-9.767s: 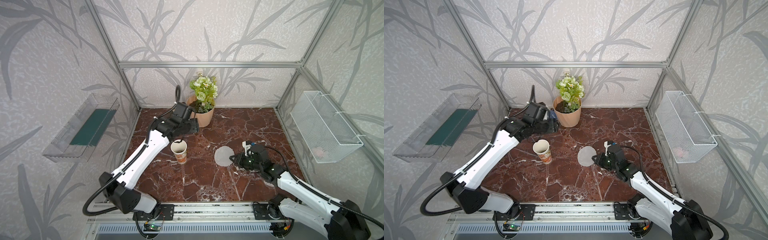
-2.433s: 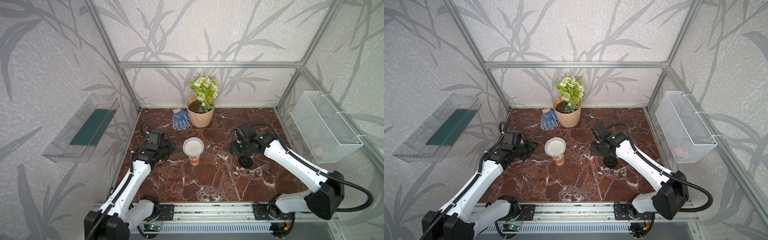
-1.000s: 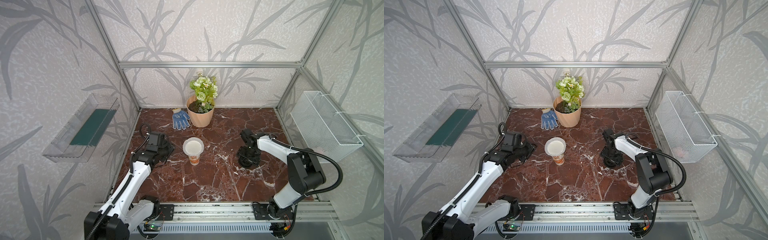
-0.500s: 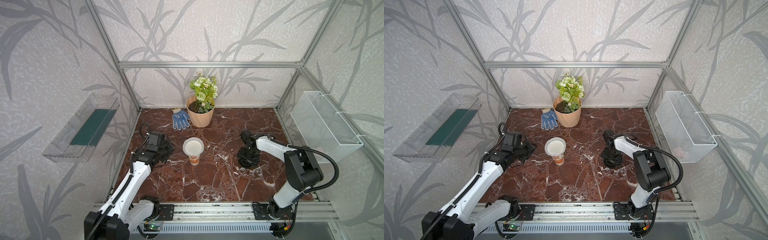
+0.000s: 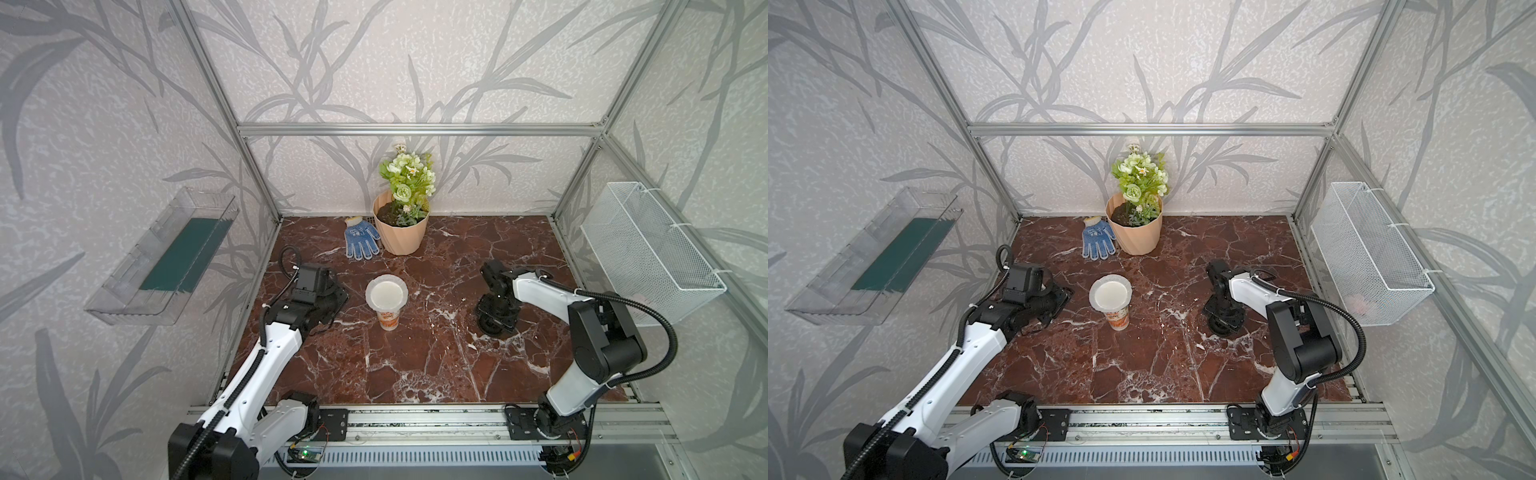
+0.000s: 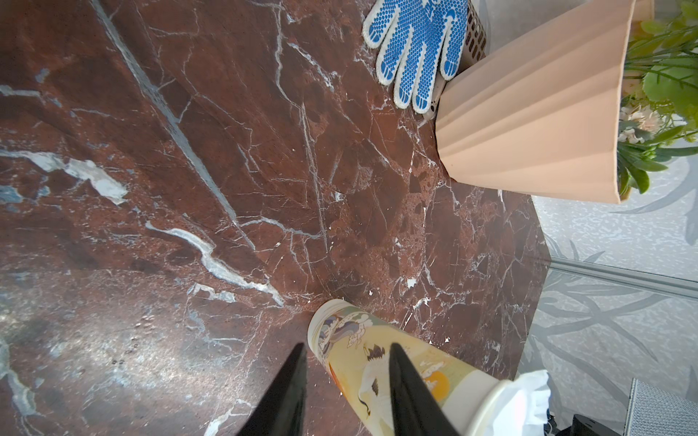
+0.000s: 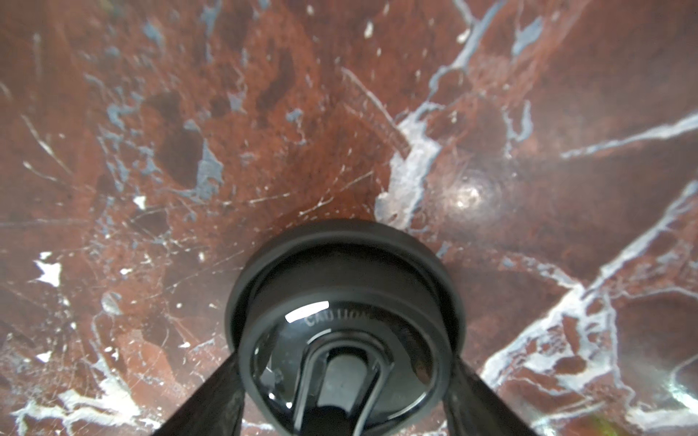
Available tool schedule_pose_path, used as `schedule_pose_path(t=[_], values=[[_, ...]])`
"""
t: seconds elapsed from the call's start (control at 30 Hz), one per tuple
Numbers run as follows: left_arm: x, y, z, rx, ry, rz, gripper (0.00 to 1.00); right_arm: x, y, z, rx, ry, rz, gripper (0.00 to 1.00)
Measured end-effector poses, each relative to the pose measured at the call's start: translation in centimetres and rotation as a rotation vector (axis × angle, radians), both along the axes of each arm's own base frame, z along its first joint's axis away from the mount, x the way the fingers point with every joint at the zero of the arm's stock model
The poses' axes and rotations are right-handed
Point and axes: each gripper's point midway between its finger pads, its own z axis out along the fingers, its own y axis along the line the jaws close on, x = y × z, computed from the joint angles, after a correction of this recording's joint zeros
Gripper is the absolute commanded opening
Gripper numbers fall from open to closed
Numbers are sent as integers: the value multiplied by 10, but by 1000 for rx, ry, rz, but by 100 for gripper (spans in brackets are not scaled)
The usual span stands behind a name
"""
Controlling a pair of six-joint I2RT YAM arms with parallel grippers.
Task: Put the leak-proof paper on the milk tea cups
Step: Pick up the cup lid from the center of the board.
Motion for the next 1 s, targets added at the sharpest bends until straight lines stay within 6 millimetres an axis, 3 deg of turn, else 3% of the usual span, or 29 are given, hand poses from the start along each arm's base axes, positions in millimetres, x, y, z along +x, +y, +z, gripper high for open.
schedule_pose_path(t=[0.5,0.63,0.8,1.0], values=[[0,0,0,0,1,-1,39,0,-1,1,2,-2,37,65],[-1,-1,-2,-3,4,-5,39,-8,-3,7,-7,18,90,64],[-3,-1,-18,-2,37,-19,39,-10,4,35,-7,3,199,63],[5,2,-49,-54,110,-33,39,-4,34,86,14,-82,376,63]])
